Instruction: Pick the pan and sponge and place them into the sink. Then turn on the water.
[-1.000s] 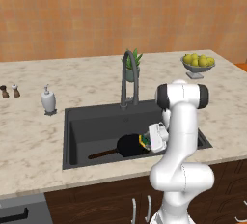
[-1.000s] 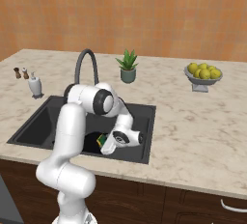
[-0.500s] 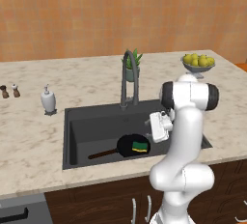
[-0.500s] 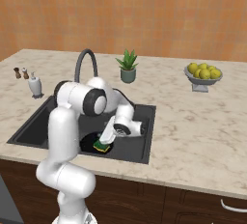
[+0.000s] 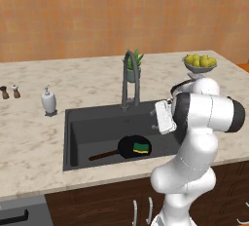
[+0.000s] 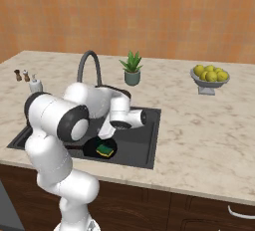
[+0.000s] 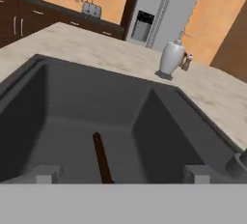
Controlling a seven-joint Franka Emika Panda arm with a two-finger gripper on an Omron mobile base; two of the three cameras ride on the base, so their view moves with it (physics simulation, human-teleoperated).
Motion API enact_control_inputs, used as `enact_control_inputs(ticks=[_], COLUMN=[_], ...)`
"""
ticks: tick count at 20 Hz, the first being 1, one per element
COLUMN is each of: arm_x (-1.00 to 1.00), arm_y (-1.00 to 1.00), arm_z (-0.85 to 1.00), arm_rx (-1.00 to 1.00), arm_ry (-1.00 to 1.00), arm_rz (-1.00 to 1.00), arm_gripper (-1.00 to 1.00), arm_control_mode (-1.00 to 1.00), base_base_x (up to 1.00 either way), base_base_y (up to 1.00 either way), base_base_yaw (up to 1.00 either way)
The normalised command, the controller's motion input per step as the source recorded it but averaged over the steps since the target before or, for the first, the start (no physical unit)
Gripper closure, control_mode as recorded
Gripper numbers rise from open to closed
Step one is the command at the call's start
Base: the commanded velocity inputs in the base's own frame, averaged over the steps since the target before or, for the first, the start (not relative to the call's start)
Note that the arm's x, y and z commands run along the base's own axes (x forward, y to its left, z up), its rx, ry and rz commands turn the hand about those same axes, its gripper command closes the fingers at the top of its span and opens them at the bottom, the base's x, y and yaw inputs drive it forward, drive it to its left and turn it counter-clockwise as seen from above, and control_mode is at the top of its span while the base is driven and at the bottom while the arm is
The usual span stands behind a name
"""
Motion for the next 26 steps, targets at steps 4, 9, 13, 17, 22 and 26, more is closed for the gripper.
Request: enact_control_inputs(ticks=[4,9,13,17,22,26], arm_x=[-0.57,-0.12,0.05,0.03,0.15,0.23], arm_y=[-0.19,-0.05,-0.06,-0.07,-0.25,-0.08], arm_z=[0.61,0.56,0.28,0.22,0.04,0.00], arm_rx=[0.19,0.17,0.13,0.12,0.13,0.17], arm_ry=[-0.01,0.00,-0.05,-0.09,-0.05,0.00], arm_rz=[-0.14,-0.24,-0.06,0.00,-0.01,-0.18], arm_gripper=[-1.00,-1.00,-1.00,-1.00,-1.00,-1.00], arm_control_mode=[-1.00,-1.00,-1.00,-1.00,-1.00,-1.00], base_base_x=[0.00,0.00,0.00,0.00,0.00,0.00], base_base_y=[0.00,0.00,0.00,0.00,0.00,0.00], base_base_yaw=[0.00,0.00,0.00,0.00,0.00,0.00])
